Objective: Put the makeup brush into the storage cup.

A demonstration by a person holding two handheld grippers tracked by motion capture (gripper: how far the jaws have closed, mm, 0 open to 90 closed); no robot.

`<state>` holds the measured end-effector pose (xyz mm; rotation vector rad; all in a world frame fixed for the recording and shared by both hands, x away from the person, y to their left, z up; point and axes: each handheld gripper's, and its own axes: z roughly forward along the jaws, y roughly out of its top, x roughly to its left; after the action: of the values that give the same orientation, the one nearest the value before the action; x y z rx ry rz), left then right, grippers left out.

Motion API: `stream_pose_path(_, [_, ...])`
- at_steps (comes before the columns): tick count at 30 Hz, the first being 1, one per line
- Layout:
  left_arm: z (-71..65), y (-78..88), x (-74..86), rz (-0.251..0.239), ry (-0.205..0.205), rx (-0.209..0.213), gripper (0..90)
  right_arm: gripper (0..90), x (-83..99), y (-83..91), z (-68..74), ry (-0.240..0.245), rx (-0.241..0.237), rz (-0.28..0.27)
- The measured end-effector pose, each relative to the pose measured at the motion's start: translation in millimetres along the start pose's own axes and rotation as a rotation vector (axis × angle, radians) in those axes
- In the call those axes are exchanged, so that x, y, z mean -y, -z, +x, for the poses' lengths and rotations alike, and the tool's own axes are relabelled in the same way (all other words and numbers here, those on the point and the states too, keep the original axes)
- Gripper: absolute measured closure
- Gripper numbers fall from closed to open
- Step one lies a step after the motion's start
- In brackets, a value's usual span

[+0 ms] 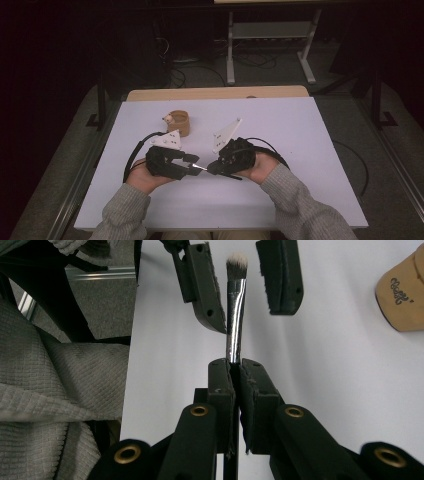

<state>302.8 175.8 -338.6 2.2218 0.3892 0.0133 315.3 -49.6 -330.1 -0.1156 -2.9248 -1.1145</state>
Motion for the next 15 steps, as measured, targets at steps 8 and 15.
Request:
stream_pose_path(8, [0.6, -1.2, -0.1, 0.008, -0.016, 0.059, 73.7, 83.1, -0.4, -1.9, 3.4, 0.037, 0.008, 0.009])
stream_pose_path(15, [3.2, -0.7, 0.5, 0.008, -0.011, 0.125, 82.9, 83.1, -0.8, -7.4, 8.2, 0.082, 0.019, 0.033])
